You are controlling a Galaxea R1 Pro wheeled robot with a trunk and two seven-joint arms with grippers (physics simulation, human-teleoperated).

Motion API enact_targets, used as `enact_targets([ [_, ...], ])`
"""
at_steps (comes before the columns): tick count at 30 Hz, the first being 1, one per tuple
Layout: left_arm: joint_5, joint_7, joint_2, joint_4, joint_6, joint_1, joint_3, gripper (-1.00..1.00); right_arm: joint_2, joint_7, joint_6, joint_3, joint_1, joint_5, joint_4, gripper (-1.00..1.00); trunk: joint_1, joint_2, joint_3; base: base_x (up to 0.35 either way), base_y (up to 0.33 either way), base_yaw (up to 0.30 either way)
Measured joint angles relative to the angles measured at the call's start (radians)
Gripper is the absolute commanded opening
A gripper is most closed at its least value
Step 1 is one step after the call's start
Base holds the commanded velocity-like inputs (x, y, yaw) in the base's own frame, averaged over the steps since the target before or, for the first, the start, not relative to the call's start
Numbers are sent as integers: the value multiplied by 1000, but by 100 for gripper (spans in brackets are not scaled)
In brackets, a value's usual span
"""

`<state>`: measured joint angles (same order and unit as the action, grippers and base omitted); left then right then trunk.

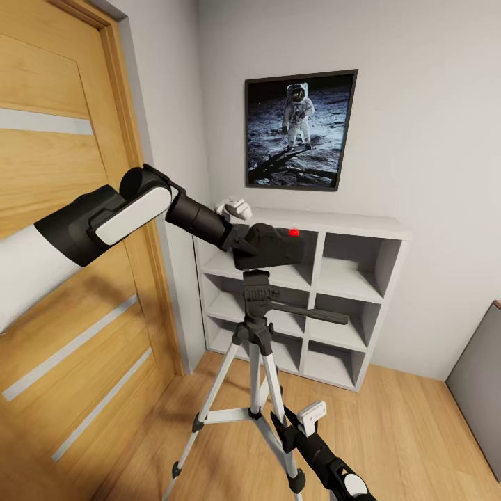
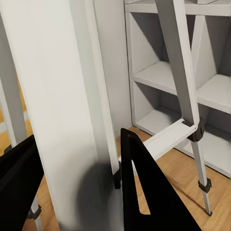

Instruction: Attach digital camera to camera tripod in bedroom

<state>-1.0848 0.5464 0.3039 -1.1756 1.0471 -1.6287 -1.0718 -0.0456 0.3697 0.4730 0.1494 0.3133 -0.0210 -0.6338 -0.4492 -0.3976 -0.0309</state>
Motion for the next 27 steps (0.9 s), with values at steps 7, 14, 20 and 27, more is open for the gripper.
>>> enact_targets([
  [7, 0, 1, 1, -1, 0, 0, -41, -100, 0, 0, 0, 0, 0, 0, 0, -100, 0, 0, 0, 0, 0, 0],
  [14, 1, 2, 12, 0, 0, 0, -50, -100, 0, 1, 0, 0, 0, -1, 0, -100, 0, 0, 0, 0, 0, 0],
  [20, 0, 2, 35, 1, 0, 0, -50, -100, 0, 1, 0, 0, 0, -1, 0, -100, 0, 0, 0, 0, 0, 0],
  [27, 0, 2, 47, 0, 0, 0, -50, -100, 0, 0, 0, 0, 0, -1, 1, -100, 0, 0, 0, 0, 0, 0],
])
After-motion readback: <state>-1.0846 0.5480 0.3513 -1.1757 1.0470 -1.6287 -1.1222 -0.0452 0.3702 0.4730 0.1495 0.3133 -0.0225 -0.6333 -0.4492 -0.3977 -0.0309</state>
